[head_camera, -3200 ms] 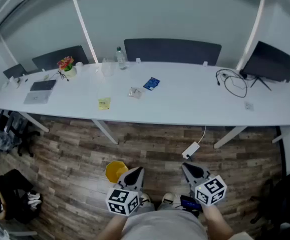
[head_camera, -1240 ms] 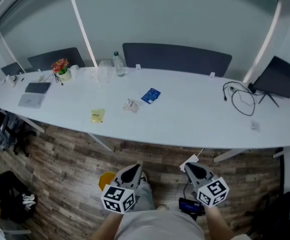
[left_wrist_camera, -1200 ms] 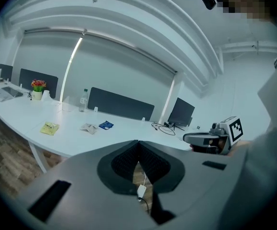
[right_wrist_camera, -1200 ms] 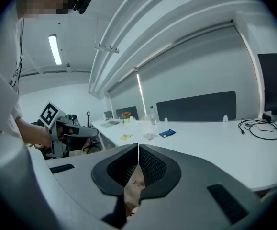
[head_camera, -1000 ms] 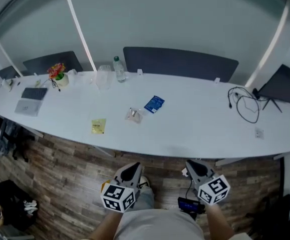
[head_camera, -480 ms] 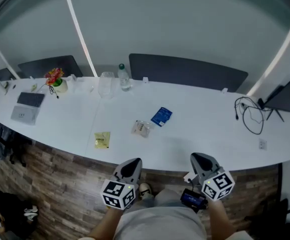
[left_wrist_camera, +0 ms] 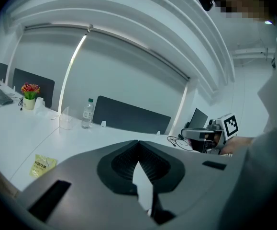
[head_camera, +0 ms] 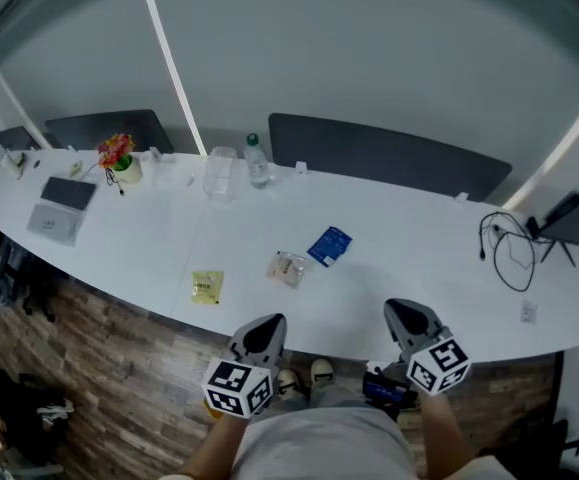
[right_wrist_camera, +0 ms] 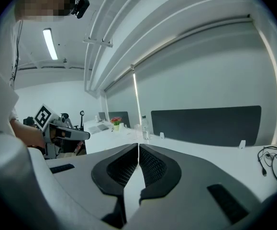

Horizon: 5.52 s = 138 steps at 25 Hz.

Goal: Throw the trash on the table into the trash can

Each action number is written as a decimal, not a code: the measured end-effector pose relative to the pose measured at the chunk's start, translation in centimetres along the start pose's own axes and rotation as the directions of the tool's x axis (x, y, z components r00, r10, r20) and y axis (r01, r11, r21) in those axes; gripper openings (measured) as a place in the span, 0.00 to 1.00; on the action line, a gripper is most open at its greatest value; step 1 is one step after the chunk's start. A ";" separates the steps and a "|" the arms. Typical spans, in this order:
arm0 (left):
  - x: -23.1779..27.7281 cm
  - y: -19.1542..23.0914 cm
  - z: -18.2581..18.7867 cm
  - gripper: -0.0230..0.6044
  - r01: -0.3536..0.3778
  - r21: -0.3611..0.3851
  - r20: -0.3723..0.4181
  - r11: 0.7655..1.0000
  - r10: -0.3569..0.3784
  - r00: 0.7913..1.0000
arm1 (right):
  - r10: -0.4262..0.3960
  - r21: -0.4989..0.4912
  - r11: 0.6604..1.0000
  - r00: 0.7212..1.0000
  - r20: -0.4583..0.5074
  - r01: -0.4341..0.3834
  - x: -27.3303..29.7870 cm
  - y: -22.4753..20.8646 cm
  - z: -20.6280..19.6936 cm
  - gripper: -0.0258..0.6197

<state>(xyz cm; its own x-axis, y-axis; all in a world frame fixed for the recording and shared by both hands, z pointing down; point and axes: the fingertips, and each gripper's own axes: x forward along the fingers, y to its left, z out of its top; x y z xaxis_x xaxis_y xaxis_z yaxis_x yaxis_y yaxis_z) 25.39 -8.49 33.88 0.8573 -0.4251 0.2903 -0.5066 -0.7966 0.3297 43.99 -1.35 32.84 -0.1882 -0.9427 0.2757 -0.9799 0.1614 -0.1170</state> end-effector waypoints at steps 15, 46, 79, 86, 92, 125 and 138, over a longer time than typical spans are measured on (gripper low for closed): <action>3.0 1.3 -0.1 0.04 -0.054 -0.009 -0.043 0.998 0.054 0.998 | 0.097 -0.057 0.993 0.991 -0.090 -0.103 4.0 -3.6 -0.8 0.09; 9.6 6.0 -3.2 0.04 -0.100 -0.048 -0.120 0.994 0.094 0.988 | 0.169 -0.012 0.984 0.964 -0.207 -0.175 16.3 -10.1 -5.8 0.09; 9.6 9.5 -6.5 0.04 -0.175 -0.132 -0.159 0.976 0.153 0.975 | 0.098 -0.088 0.982 0.842 -0.531 -0.170 27.2 -12.2 -17.1 0.53; 10.0 9.8 -6.1 0.04 -0.179 -0.142 -0.150 0.974 0.157 0.976 | 0.051 -0.133 0.980 0.841 -0.539 -0.145 27.6 -12.8 -17.0 0.33; 9.7 10.0 -5.9 0.04 -0.183 -0.137 -0.146 0.974 0.163 0.976 | 0.071 -0.043 0.994 0.880 -0.471 -0.103 27.4 -13.3 -15.2 0.11; 3.9 1.8 -1.4 0.04 -0.077 -0.063 -0.034 0.995 0.075 0.997 | 0.250 0.046 0.968 0.943 -0.217 -0.246 8.4 -0.9 -0.7 0.10; -0.3 2.9 -1.0 0.04 -0.184 -0.066 0.012 0.981 0.185 0.983 | 0.351 0.032 0.936 0.917 -0.192 -0.352 9.4 3.0 -1.4 0.10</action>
<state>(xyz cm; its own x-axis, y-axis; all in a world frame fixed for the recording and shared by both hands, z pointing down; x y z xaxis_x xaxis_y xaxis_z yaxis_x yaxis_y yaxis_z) 23.57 -10.28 35.64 0.7499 -0.5700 0.3357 -0.6604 -0.6748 0.3294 39.16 -9.32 36.46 -0.5289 -0.7513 0.3947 -0.8486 0.4731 -0.2367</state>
